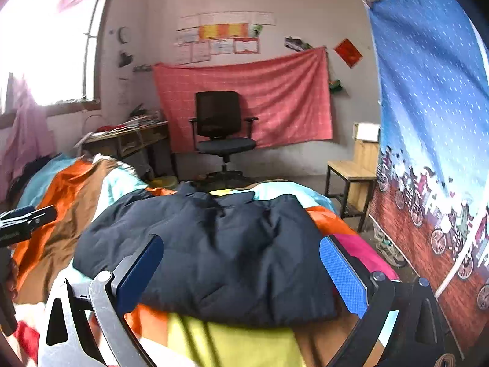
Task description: Fold large clothes
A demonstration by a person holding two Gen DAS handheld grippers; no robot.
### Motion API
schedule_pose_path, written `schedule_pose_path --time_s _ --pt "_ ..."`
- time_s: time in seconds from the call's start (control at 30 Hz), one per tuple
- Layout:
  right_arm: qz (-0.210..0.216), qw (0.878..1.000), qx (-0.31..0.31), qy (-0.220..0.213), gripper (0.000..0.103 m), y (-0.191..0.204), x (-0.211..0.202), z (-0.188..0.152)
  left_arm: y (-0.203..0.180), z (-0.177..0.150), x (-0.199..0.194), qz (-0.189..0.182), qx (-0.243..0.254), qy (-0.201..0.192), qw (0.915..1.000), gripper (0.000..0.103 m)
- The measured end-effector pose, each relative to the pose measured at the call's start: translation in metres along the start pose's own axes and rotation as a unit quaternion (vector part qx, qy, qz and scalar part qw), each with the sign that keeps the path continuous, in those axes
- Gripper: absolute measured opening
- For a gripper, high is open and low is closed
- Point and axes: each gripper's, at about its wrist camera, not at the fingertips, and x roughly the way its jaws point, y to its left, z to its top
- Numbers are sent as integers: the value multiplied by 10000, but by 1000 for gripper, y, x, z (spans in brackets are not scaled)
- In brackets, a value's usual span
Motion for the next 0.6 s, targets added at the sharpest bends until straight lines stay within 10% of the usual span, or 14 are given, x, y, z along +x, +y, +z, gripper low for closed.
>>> schedule_pose_path --time_s 0.6 --pt "430 9973 -138 586 103 45 -40 -50 -7 -68 -68 122 10 343 9993 101"
